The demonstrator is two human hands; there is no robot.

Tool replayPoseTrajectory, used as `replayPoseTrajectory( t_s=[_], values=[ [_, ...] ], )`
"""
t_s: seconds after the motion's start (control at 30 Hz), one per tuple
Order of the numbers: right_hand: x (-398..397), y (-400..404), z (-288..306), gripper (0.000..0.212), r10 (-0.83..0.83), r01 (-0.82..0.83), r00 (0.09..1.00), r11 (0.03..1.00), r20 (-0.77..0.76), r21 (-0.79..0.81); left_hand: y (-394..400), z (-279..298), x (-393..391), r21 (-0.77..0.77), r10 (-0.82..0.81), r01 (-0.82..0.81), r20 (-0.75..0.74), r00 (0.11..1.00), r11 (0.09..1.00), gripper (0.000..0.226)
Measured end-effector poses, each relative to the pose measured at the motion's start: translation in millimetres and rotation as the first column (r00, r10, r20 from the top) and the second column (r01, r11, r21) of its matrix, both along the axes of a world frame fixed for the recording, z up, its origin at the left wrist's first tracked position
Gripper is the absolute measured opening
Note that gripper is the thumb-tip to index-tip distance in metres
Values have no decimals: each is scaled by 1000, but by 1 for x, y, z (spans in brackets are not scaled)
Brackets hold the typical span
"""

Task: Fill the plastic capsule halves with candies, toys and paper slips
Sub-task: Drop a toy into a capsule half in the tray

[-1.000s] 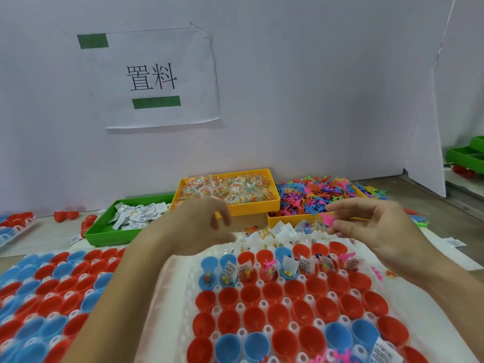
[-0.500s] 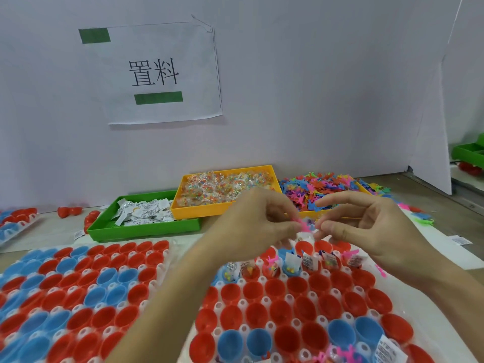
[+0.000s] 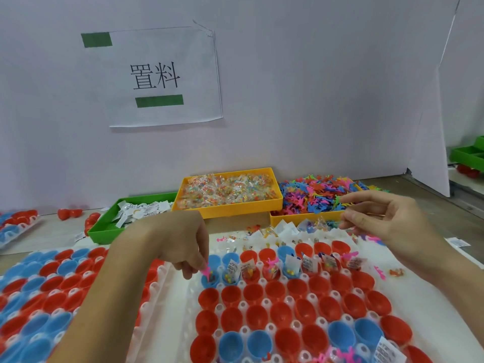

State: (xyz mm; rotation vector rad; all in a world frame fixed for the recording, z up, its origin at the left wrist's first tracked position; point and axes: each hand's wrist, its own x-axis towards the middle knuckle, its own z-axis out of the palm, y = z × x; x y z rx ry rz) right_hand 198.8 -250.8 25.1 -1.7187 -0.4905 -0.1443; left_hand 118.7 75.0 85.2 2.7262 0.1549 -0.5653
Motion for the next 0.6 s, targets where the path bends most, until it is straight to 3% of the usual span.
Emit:
replayPoseTrajectory(
  t_s=[0.27, 0.43, 0.6],
  values=[
    [23, -21, -16, 21, -152, 149, 986, 988, -65, -36, -6, -9, 6, 93, 13, -11, -22, 1000, 996, 11],
    [36, -30, -30, 17, -312, 301, 948, 940, -54, -158, -5, -11, 8, 126, 4, -2, -21, 1000, 992, 17],
    [40, -27, -43, 17, -353, 345, 935, 885, 32, -312, -3, -7, 5, 186, 12, -14, 14, 1000, 982, 30]
  ],
)
